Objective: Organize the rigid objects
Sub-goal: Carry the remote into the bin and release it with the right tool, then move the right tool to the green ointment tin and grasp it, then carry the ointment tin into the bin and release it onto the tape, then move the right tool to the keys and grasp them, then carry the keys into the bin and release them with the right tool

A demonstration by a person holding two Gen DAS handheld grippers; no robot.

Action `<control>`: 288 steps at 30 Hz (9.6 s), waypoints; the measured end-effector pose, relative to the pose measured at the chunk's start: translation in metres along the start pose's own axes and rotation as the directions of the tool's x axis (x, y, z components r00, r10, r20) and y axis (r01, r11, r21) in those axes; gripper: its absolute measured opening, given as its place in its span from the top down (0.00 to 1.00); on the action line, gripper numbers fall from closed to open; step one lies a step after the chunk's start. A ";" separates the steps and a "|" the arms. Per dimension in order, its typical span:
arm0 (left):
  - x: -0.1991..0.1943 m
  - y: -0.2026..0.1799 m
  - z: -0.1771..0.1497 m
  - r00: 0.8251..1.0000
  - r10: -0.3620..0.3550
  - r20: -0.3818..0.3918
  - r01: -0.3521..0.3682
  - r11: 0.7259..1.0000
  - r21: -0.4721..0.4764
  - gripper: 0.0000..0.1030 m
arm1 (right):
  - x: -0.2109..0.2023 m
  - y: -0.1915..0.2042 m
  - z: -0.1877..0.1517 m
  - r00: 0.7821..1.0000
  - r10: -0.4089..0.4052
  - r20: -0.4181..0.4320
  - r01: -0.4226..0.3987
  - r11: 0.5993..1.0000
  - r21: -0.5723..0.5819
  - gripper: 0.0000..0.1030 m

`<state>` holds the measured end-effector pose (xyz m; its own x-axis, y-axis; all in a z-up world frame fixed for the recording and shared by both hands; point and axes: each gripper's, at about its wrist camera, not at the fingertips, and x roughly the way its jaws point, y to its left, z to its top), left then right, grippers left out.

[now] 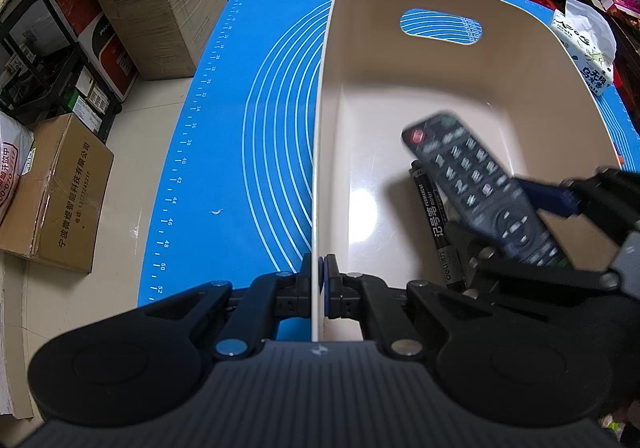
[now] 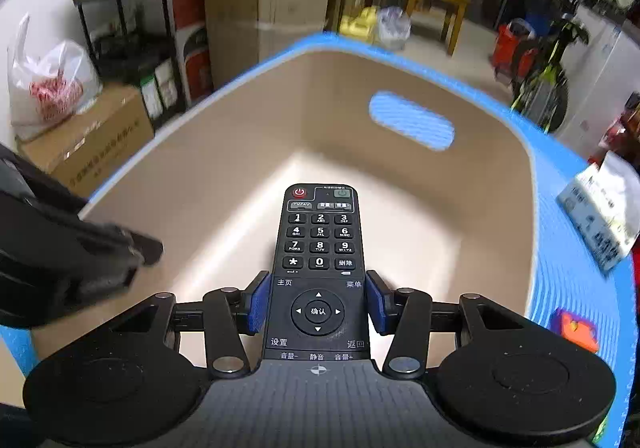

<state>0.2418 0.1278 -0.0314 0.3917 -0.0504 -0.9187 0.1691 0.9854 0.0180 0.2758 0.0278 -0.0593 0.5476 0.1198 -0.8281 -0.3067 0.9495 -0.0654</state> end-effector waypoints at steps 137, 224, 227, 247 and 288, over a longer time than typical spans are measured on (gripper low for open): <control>0.002 -0.005 0.001 1.000 0.010 0.000 -0.010 1.000 0.002 0.95 | -0.009 -0.010 -0.005 0.999 0.010 -0.051 -0.013 0.999 -0.051 0.28; 0.002 -0.004 0.001 1.000 0.013 0.001 -0.013 1.000 0.006 0.94 | -0.062 -0.172 -0.129 0.949 -0.271 0.160 0.210 0.924 0.321 0.87; 0.002 -0.004 0.001 1.000 0.013 0.001 -0.013 1.000 0.006 0.94 | -0.083 -0.167 -0.120 0.933 -0.284 0.220 0.206 0.925 0.319 0.87; 0.002 -0.004 0.000 1.000 0.015 0.002 -0.015 1.000 0.009 0.94 | -0.110 -0.064 -0.011 0.896 0.025 0.444 -0.034 0.999 0.013 0.87; 0.003 -0.006 0.001 1.000 0.015 0.003 -0.015 1.000 0.009 0.95 | -0.057 -0.178 -0.063 0.933 -0.285 0.219 0.245 0.950 0.194 0.18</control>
<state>0.2432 0.1217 -0.0340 0.3967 -0.0363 -0.9172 0.1716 0.9845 0.0352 0.2508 -0.1665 -0.0356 0.7687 -0.0957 -0.6324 -0.0064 0.9875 -0.1573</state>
